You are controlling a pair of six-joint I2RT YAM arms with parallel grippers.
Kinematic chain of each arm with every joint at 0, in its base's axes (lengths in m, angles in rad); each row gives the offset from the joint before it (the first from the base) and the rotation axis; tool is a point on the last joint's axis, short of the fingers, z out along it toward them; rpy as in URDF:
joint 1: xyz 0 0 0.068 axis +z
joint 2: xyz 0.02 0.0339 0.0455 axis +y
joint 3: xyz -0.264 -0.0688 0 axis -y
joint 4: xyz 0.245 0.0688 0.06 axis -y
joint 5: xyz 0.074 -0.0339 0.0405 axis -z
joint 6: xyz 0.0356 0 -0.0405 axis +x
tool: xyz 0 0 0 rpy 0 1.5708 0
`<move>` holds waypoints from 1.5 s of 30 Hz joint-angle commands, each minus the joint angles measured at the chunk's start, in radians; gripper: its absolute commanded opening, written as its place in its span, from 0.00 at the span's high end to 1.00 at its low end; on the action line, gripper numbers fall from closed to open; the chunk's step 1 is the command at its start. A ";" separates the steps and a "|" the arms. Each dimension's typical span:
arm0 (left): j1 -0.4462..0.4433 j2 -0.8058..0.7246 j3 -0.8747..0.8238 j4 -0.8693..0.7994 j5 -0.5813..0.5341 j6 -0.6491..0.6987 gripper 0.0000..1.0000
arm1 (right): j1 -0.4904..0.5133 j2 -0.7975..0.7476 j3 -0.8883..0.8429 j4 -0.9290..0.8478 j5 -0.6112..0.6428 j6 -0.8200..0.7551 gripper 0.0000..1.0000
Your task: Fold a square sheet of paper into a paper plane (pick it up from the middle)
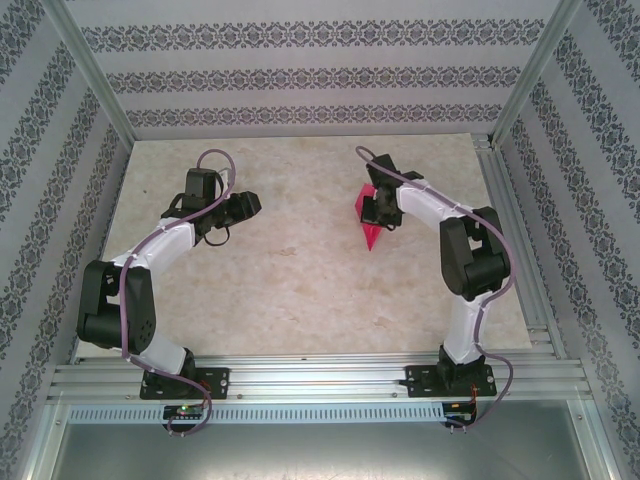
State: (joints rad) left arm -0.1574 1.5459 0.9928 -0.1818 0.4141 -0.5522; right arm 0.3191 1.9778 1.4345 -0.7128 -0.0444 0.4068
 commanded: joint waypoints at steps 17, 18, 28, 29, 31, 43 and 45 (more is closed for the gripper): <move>0.005 -0.286 -0.085 -0.045 -0.534 0.192 0.00 | 0.006 -0.332 -0.006 -0.009 0.261 -0.233 0.02; 0.012 -0.309 -0.104 -0.028 -0.636 0.209 0.00 | -0.003 -0.381 -0.055 0.034 0.361 -0.226 0.02; 0.072 -0.248 -0.480 0.597 -0.684 0.611 0.00 | -0.149 -0.530 -0.857 1.234 0.526 -0.471 0.02; 0.075 -0.211 -0.497 0.658 -0.648 0.615 0.00 | -0.159 -0.495 -0.888 1.329 0.514 -0.488 0.02; 0.078 -0.169 -0.509 0.694 -0.607 0.650 0.00 | -0.188 -0.458 -0.893 1.372 0.461 -0.480 0.02; 0.146 -0.261 -0.678 0.902 -0.475 0.564 0.00 | -0.327 -0.433 -1.123 1.784 0.083 -0.415 0.02; 0.183 -0.228 -0.716 1.027 -0.313 0.471 0.00 | -0.330 -0.447 -1.064 1.677 0.117 -0.403 0.02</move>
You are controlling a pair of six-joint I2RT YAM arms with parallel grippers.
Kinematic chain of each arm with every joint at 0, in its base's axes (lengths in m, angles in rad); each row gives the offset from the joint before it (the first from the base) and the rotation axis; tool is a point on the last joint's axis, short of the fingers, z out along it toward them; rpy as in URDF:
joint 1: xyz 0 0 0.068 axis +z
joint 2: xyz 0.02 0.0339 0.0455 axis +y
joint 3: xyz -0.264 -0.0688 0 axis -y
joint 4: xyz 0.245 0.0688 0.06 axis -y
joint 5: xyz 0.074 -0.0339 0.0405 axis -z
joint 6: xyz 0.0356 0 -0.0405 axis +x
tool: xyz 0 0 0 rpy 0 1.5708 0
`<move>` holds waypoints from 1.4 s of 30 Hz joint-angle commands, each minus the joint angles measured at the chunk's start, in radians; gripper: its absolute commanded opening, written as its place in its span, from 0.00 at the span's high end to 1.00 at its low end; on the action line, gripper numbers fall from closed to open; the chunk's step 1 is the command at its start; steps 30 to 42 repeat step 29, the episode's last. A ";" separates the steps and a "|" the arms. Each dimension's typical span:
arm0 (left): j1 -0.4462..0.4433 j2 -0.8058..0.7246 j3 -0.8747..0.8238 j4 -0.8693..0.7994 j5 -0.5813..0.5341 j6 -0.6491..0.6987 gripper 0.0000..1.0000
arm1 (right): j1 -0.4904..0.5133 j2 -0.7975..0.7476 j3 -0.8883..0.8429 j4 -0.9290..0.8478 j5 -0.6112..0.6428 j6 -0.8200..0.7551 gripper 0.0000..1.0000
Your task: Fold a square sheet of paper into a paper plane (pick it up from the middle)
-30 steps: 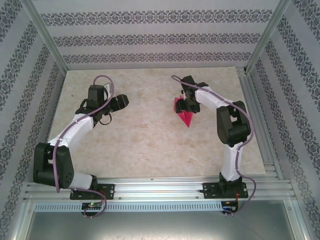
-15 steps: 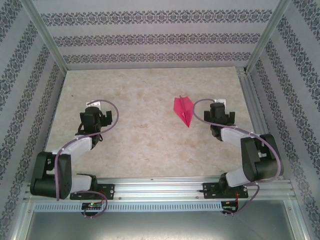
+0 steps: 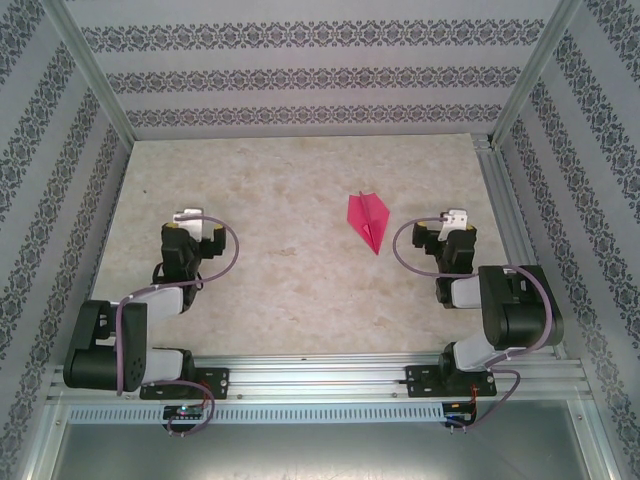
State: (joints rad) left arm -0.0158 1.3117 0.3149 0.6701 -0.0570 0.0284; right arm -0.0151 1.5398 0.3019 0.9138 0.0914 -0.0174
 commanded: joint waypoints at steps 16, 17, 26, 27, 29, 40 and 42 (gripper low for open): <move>-0.033 0.249 0.102 0.157 0.058 0.002 0.00 | 0.007 -0.004 0.059 0.078 0.008 0.025 0.02; -0.033 0.247 0.104 0.151 0.057 0.002 0.00 | 0.007 -0.003 0.059 0.077 0.007 0.025 0.02; -0.035 0.250 0.108 0.146 0.057 0.002 0.00 | 0.007 -0.004 0.059 0.077 0.008 0.024 0.02; -0.035 0.250 0.106 0.148 0.057 0.002 0.00 | 0.007 -0.003 0.059 0.077 0.008 0.024 0.02; -0.035 0.249 0.105 0.150 0.057 0.001 0.00 | 0.007 -0.004 0.059 0.078 0.008 0.025 0.02; -0.035 0.249 0.105 0.150 0.057 0.001 0.00 | 0.007 -0.004 0.059 0.078 0.008 0.025 0.02; -0.035 0.249 0.105 0.150 0.057 0.001 0.00 | 0.007 -0.004 0.059 0.078 0.008 0.025 0.02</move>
